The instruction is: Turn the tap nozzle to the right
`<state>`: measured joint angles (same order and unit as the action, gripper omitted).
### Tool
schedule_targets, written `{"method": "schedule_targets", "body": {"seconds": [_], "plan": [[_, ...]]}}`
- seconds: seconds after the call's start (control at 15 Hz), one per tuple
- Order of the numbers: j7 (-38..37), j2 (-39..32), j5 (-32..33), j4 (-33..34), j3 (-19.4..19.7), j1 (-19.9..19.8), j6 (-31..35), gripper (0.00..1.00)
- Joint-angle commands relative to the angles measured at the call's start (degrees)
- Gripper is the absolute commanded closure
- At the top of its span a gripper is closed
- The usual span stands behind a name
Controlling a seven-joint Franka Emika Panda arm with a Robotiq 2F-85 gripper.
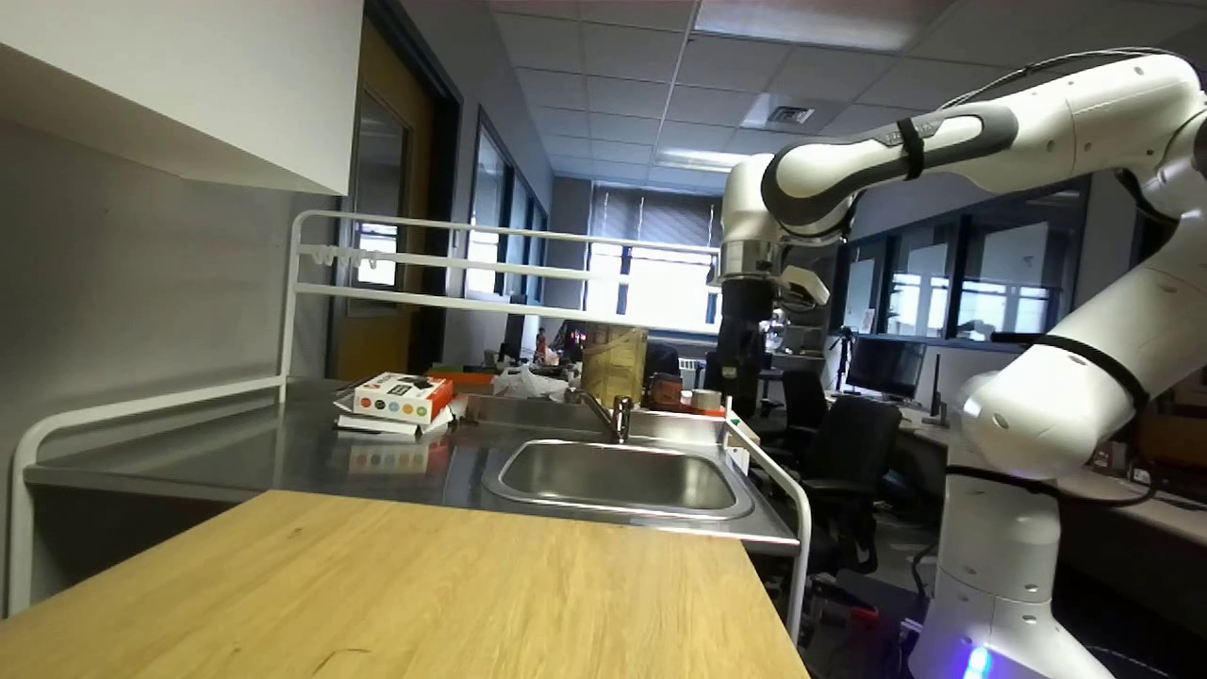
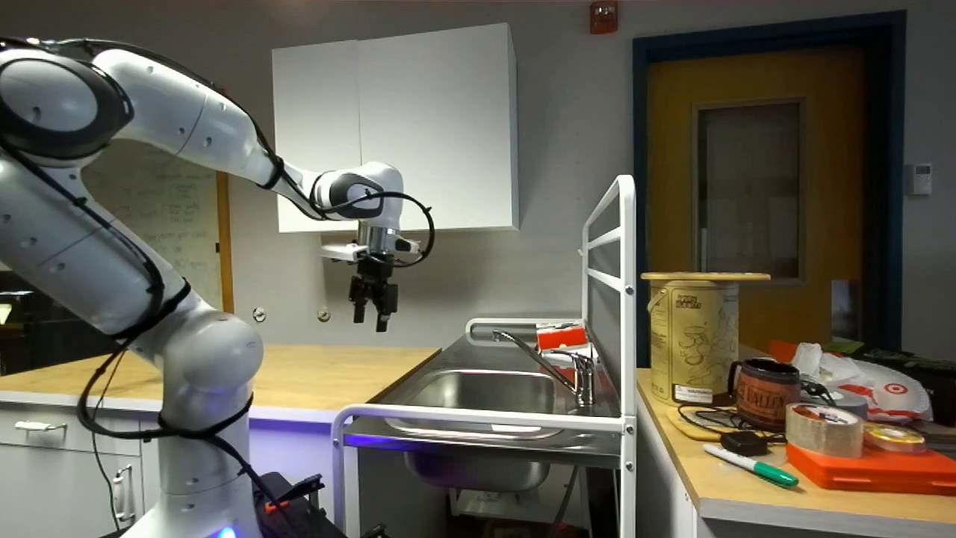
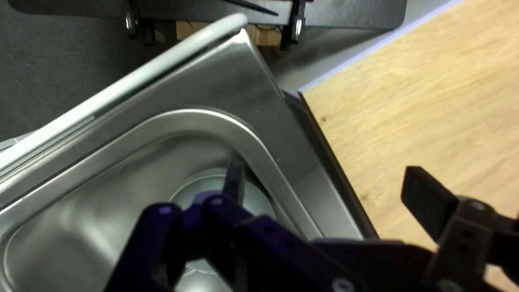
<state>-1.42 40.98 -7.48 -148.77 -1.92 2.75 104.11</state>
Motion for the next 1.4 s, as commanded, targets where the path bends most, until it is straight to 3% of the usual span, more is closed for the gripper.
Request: {"method": "schedule_targets", "body": {"seconds": [0.0,0.67,1.33], "plan": [[-5.6,-6.0,-1.5,4.7,-0.9,-1.8,6.4,0.0],[-25.4,-25.3,-3.3,20.4,-3.0,-3.4,25.1,0.0],[-49.9,-42.8,-0.1,38.3,0.0,-5.0,35.5,0.0]]}}
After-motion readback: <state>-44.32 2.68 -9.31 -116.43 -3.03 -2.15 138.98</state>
